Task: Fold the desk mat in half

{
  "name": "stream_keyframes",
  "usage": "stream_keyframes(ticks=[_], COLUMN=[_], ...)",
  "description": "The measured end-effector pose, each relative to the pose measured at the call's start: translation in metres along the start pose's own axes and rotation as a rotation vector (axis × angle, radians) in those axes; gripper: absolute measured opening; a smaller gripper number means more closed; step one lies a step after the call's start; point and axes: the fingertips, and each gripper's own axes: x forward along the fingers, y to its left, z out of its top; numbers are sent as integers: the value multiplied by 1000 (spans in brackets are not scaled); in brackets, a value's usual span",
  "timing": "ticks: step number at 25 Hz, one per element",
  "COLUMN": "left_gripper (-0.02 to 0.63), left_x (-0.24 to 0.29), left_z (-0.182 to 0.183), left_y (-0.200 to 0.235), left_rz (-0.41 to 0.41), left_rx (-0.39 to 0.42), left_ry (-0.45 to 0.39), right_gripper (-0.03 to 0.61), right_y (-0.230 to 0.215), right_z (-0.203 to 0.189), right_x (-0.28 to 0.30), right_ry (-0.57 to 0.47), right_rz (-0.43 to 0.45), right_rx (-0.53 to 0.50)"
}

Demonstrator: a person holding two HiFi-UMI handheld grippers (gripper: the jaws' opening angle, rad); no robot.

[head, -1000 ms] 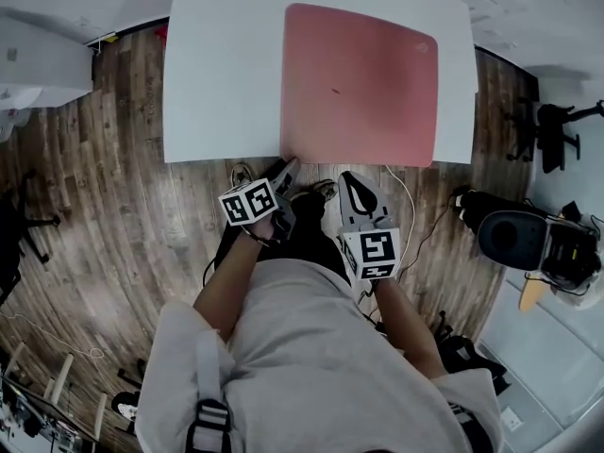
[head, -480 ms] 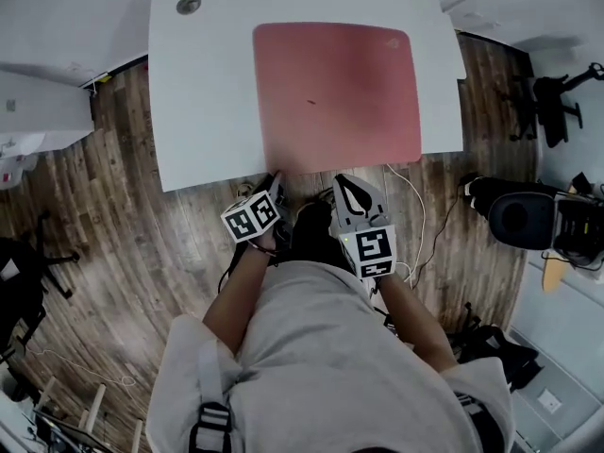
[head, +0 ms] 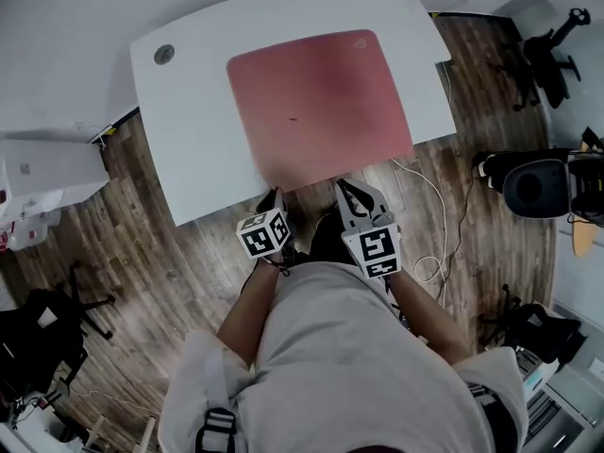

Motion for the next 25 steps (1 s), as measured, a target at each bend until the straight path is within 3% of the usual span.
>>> stream_keyframes(ticks=[4, 7, 19, 25], left_gripper=[26, 26, 26, 26], left_x=[1, 10, 44, 54], left_z=[7, 5, 3, 0], left_y=[-13, -26, -67, -83], left_rz=[37, 46, 52, 57], left_rx=[298, 465, 823, 901], left_ry=[22, 27, 95, 117], right_gripper=[41, 41, 41, 41], right_y=[-12, -25, -60, -80], right_z=[-6, -12, -23, -27], right_x=[-8, -14, -33, -47], right_ry=[-3, -2, -24, -41], right_rz=[-27, -47, -121, -156], right_rx=[22, 46, 121, 156])
